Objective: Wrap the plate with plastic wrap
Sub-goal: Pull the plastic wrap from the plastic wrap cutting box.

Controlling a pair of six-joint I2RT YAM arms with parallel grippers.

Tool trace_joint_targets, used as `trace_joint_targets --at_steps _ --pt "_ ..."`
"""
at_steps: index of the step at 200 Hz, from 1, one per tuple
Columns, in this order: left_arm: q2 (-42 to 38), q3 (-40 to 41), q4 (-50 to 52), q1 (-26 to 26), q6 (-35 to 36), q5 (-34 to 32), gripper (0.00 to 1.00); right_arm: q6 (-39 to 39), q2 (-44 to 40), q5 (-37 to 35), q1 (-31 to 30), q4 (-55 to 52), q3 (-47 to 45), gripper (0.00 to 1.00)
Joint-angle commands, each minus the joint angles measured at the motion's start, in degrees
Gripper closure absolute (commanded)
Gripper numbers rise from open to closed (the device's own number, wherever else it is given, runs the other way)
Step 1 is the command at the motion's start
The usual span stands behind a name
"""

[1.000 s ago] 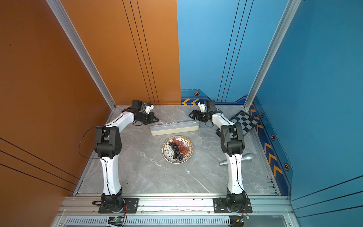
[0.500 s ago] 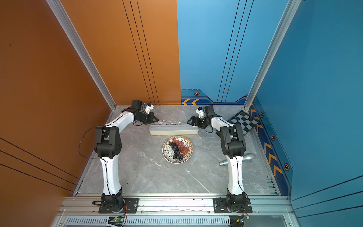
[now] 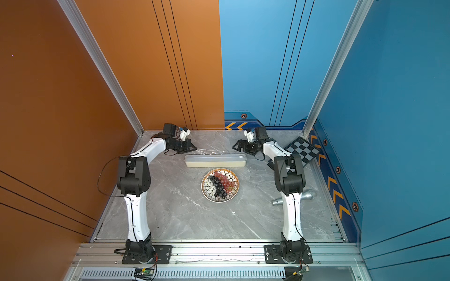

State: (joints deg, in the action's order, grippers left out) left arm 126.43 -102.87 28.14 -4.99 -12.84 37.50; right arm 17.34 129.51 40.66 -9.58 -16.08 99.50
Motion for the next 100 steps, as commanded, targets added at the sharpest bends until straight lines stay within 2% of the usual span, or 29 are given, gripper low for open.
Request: trace_joint_targets --at_steps 1,54,100 --pt "-2.7 -2.0 0.9 -0.5 1.2 -0.8 1.0 -1.6 2.9 2.3 -0.2 -4.2 2.7 0.09" --pt "-2.5 -2.2 0.9 -0.6 1.1 -1.0 1.0 -0.6 5.3 6.3 -1.7 -5.3 7.0 0.18" --pt "-2.5 -2.2 0.9 -0.5 1.2 -1.2 1.0 0.6 5.6 10.0 -2.1 -5.3 9.1 0.34"
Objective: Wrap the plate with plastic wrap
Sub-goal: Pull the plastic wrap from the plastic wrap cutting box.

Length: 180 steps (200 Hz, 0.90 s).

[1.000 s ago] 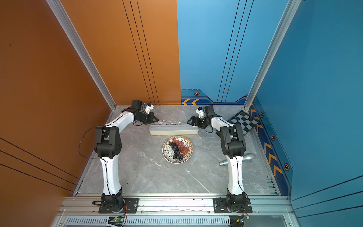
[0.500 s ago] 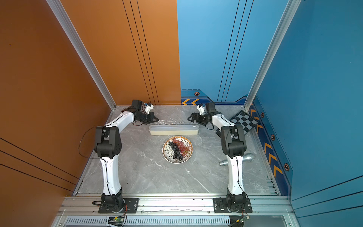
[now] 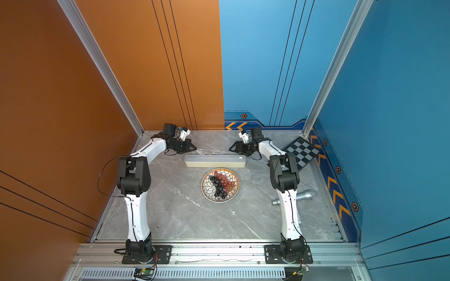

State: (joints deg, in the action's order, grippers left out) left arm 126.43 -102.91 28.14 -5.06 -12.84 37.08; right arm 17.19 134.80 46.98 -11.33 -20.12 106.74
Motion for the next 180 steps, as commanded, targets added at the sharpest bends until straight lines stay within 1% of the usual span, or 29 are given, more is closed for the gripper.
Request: trace_joint_targets --at_steps 1,33,78,107,132,148,180 --pt "-2.6 -2.1 0.9 -0.5 1.1 -0.8 1.0 0.7 0.4 3.8 -0.4 -1.3 1.9 0.34" --pt "-2.6 -2.1 0.9 -0.5 1.2 -1.0 1.0 0.2 -0.9 3.4 -0.2 -1.6 1.4 0.41" --pt "-2.7 -2.2 0.9 -0.5 1.1 -1.4 1.0 -0.9 -2.4 1.7 0.5 -2.2 0.8 0.43" --pt "-2.8 -2.0 0.9 -0.5 1.2 -1.6 1.0 -2.0 -3.4 1.5 1.1 -3.0 -0.2 0.5" --pt "-3.0 -1.9 0.8 -0.5 1.2 -1.6 1.0 -3.3 -4.4 1.0 1.5 -4.2 -0.9 0.6" --pt "-3.0 -1.9 0.9 -0.6 1.2 -1.7 1.0 -4.1 -4.9 0.4 1.5 -5.1 -1.0 0.7" --pt "-3.3 -1.8 0.9 -0.7 1.3 -1.8 1.0 -4.8 -5.5 -0.1 1.5 -6.2 -1.0 0.98"
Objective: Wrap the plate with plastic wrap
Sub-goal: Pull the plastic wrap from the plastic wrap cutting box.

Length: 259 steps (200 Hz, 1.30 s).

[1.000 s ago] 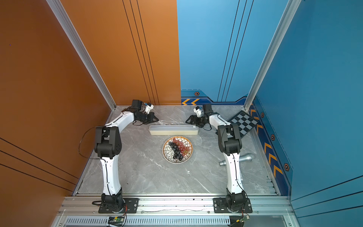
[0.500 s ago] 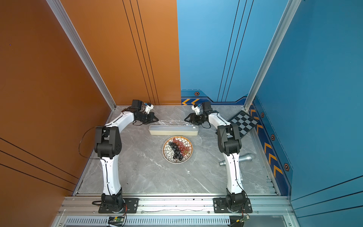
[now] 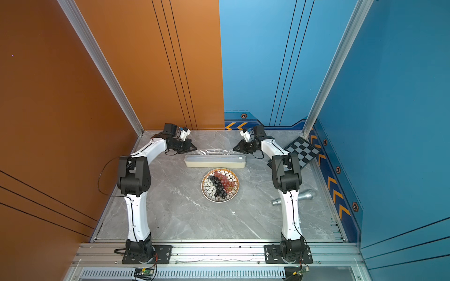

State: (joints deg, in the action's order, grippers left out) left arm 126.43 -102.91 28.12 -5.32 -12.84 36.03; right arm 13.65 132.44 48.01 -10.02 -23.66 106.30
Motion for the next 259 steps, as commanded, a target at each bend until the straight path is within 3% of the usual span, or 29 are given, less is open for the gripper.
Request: trace_joint_targets --at_steps 1,86,259 --pt "-3.4 -1.8 0.8 -0.4 1.3 -0.8 1.0 -1.3 -3.2 -1.2 0.1 -2.7 -0.6 0.98" --pt "-9.1 1.1 0.8 -1.8 1.8 -2.2 1.0 -2.4 -9.7 -7.0 -0.3 -3.4 -0.2 1.0" --pt "-12.8 2.6 0.9 -2.9 1.4 -3.1 1.0 -0.5 -13.3 -9.3 -0.2 -4.2 -0.2 1.0"
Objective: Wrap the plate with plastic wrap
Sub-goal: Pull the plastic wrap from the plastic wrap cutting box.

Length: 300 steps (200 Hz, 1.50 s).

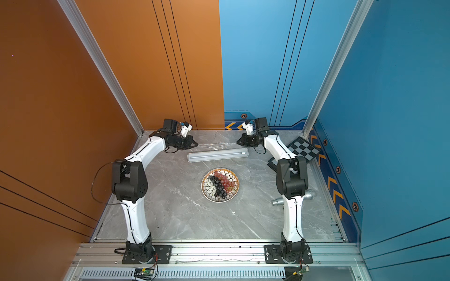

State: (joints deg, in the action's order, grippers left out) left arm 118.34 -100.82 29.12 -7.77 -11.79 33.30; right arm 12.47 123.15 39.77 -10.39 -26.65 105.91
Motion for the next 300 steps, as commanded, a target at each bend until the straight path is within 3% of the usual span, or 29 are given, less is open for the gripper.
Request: trace_joint_targets --at_steps 1,300 --pt "-4.8 0.5 -0.1 -0.4 0.4 -0.3 1.0 0.7 -4.0 -1.1 0.2 -1.2 0.2 1.0" --pt "-11.6 1.6 -0.2 -2.8 -2.3 -2.6 1.0 1.0 -12.7 -2.5 0.9 -3.1 -0.1 1.0"
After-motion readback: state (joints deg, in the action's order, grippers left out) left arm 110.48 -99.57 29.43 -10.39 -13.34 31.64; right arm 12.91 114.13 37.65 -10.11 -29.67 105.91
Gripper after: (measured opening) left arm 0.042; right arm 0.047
